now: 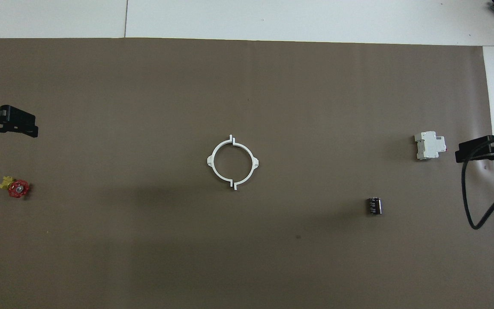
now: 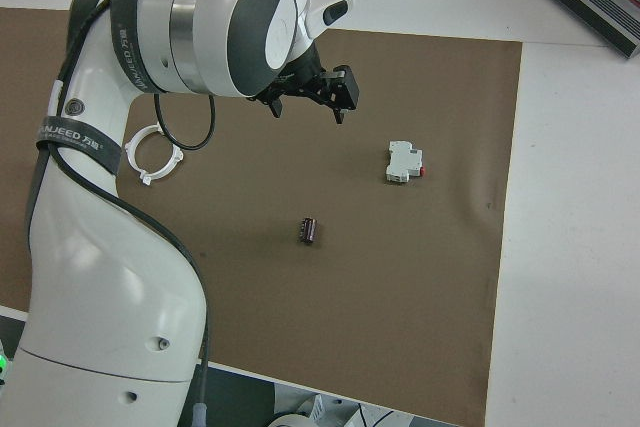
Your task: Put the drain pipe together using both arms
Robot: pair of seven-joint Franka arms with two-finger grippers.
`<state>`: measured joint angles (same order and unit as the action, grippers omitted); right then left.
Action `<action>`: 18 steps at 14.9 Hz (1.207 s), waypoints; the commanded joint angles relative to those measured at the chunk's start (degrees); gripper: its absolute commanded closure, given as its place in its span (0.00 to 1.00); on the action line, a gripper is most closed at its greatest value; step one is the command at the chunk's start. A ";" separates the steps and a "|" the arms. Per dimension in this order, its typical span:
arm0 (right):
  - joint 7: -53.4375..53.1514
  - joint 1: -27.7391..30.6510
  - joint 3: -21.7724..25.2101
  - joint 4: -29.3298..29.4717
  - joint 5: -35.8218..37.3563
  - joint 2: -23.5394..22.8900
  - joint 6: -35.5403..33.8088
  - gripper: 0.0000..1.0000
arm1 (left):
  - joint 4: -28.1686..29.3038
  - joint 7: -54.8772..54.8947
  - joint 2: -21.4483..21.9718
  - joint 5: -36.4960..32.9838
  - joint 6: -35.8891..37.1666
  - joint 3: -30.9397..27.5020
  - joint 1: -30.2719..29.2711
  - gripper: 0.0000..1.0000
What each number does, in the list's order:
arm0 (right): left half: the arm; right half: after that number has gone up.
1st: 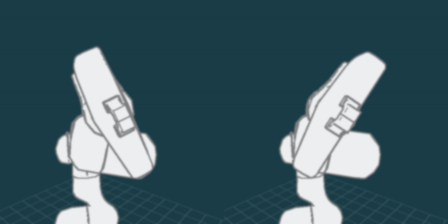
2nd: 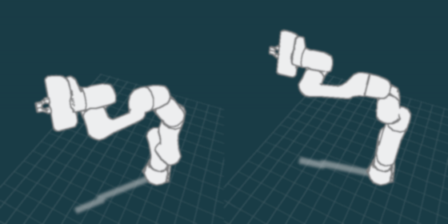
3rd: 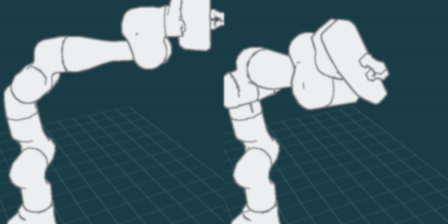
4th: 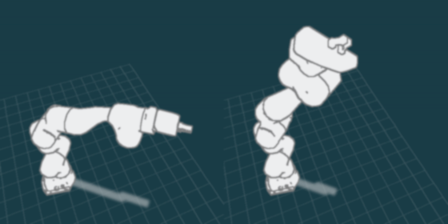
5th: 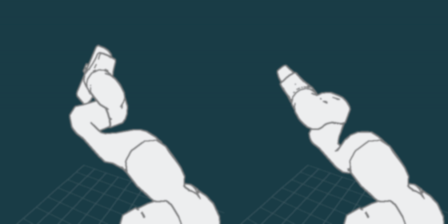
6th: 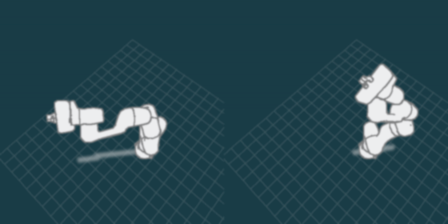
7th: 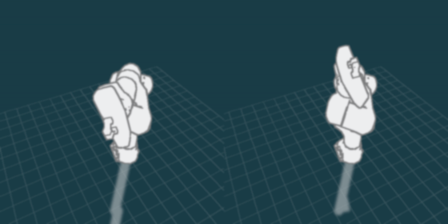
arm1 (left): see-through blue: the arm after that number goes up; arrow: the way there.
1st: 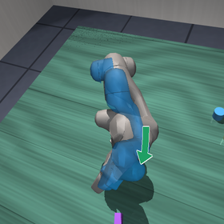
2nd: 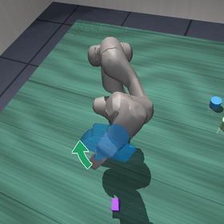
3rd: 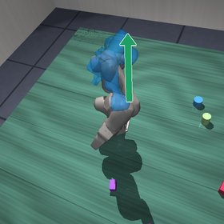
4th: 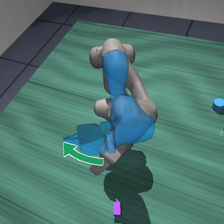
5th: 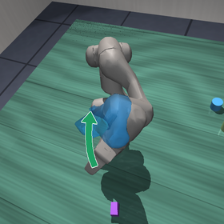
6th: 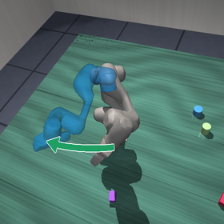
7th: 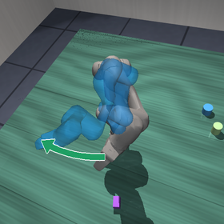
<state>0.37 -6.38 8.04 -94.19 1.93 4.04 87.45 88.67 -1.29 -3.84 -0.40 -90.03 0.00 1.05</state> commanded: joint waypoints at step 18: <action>0.68 0.58 -0.21 -0.03 -1.32 0.62 -1.23 0.00 | -0.34 -0.47 0.50 0.75 0.65 0.71 1.50 0.00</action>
